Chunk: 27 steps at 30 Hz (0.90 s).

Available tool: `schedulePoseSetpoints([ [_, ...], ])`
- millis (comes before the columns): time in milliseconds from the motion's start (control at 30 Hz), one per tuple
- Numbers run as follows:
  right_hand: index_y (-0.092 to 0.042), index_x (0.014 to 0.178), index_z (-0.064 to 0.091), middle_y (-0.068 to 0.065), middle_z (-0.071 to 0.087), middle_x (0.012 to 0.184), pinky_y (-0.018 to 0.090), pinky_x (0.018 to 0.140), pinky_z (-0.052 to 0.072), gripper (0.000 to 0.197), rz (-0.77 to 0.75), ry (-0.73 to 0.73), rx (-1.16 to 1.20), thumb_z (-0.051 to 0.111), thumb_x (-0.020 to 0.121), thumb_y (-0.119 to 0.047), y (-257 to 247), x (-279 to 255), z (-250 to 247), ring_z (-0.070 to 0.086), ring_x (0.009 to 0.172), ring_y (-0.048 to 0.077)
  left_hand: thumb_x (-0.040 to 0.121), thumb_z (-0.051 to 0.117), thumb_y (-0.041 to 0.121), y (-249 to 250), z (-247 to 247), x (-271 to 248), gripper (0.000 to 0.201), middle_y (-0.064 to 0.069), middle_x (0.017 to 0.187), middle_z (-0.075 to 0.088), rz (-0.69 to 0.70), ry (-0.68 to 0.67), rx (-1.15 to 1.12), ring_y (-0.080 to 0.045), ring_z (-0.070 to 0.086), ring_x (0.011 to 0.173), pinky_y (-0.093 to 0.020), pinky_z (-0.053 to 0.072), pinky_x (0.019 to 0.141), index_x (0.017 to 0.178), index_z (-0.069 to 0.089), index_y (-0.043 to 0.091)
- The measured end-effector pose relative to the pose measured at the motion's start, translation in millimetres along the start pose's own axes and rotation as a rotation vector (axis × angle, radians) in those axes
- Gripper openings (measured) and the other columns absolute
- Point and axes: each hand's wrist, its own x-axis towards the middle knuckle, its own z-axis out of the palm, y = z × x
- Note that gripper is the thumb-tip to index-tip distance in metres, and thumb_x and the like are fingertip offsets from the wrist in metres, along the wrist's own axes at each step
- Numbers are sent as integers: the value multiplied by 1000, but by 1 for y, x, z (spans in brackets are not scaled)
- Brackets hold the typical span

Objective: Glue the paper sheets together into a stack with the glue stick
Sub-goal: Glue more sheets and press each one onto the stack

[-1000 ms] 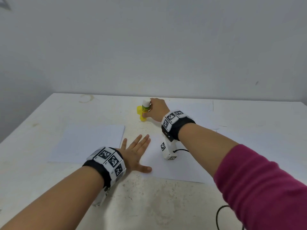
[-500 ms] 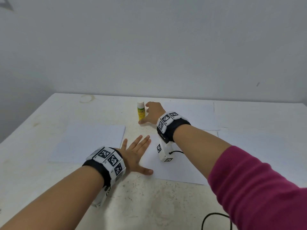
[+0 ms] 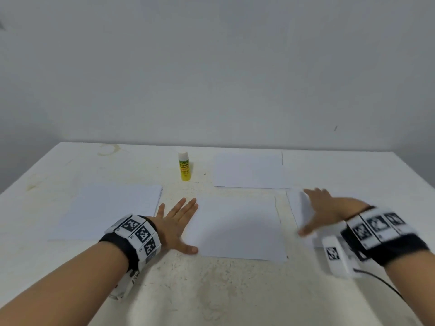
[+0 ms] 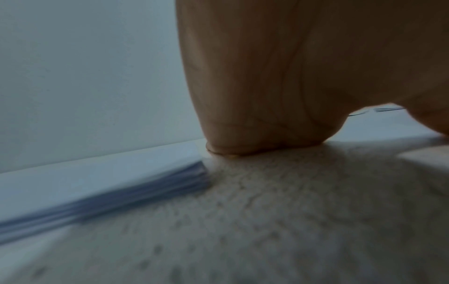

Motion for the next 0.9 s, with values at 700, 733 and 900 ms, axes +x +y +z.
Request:
schedulePoseSetpoints([
  [700,-13,118,58,11,64,95,31,63,38,28,166,665,175,55,90,-18,49,-29,4,52,76,27,12,-1,105,10,-1,-5,163,6,149,-40,-47,18,20,-15,-33,140,-56,-16,111,145,-30,17],
  [733,-11,119,57,12,62,89,31,61,38,29,154,726,192,54,90,-15,40,-39,-1,52,73,28,11,-1,105,9,-1,-5,163,6,149,-41,-49,18,21,-14,-33,139,-56,-16,111,145,-30,16],
  [900,-10,146,27,15,49,135,27,78,38,59,-138,492,461,53,94,-18,-56,-73,-4,52,114,30,12,2,105,9,-1,-3,163,10,144,-44,-53,9,19,-8,-37,132,-56,-16,111,145,-31,17],
])
